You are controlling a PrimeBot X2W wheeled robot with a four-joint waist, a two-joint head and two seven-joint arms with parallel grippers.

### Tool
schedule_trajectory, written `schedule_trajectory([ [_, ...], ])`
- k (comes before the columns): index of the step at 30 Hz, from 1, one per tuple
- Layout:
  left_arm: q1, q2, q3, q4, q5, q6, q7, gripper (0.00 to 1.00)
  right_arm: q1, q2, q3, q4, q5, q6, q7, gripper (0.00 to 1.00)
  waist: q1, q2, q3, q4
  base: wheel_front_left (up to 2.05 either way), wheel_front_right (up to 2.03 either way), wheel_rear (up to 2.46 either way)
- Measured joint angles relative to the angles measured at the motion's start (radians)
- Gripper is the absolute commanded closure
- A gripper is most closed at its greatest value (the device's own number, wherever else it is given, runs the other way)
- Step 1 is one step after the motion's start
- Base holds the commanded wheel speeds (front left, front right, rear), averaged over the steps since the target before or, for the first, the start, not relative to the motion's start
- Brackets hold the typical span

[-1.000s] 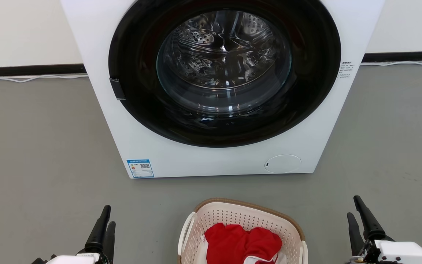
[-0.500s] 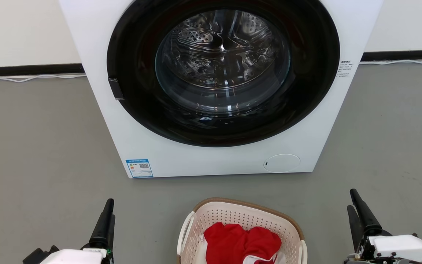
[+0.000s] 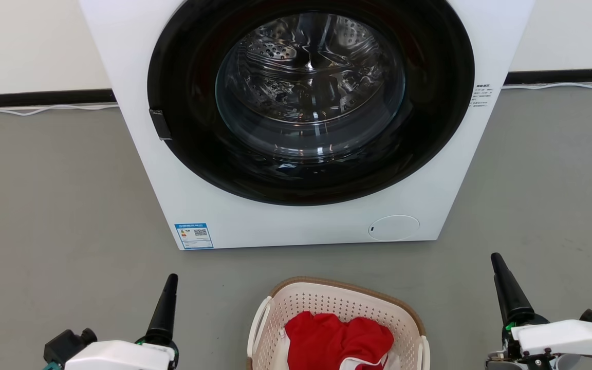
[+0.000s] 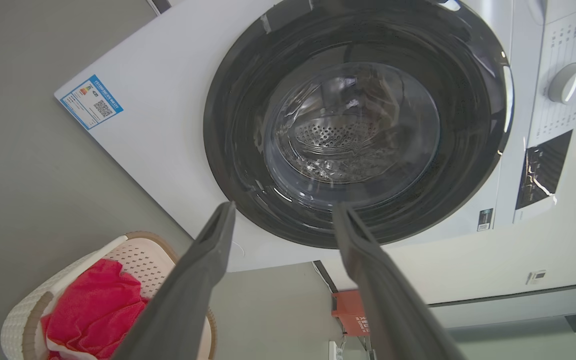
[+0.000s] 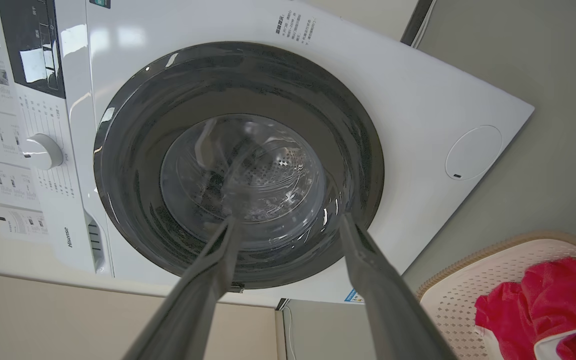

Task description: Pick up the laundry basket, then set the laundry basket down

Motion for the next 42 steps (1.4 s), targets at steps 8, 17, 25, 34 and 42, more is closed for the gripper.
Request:
schedule_trajectory([
  [8, -0.004, 0.001, -0.036, -0.006, 0.149, 0.031, -0.021, 0.0, -0.002, -0.032, 0.042, -0.007, -0.129, 0.0, -0.023, 0.0, 0.0, 0.0, -0.003, -0.003, 0.0, 0.0, 0.0],
  [17, -0.018, 0.003, -0.064, -0.009, 0.292, 0.069, -0.043, 0.0, -0.014, -0.046, 0.057, -0.008, -0.268, 0.0, -0.044, 0.0, 0.0, 0.0, -0.003, -0.006, 0.0, 0.0, 0.0],
  [25, -0.019, 0.003, -0.087, -0.019, 0.393, 0.095, -0.066, 0.0, -0.016, -0.053, 0.054, -0.015, -0.372, 0.0, -0.073, 0.0, 0.0, 0.0, -0.001, -0.008, 0.0, 0.0, 0.0],
  [34, -0.021, 0.005, -0.115, -0.031, 0.509, 0.121, -0.096, 0.0, -0.016, -0.064, 0.058, -0.019, -0.486, 0.0, -0.097, 0.0, -0.0001, 0.0, 0.002, -0.01, 0.0, 0.0, 0.0],
  [42, -0.032, 0.006, -0.132, -0.044, 0.6, 0.131, -0.116, 0.0, -0.016, -0.077, 0.065, -0.018, -0.57, 0.0, -0.123, 0.0, 0.0, 0.0, 0.002, -0.012, 0.0, 0.0, 0.0],
])
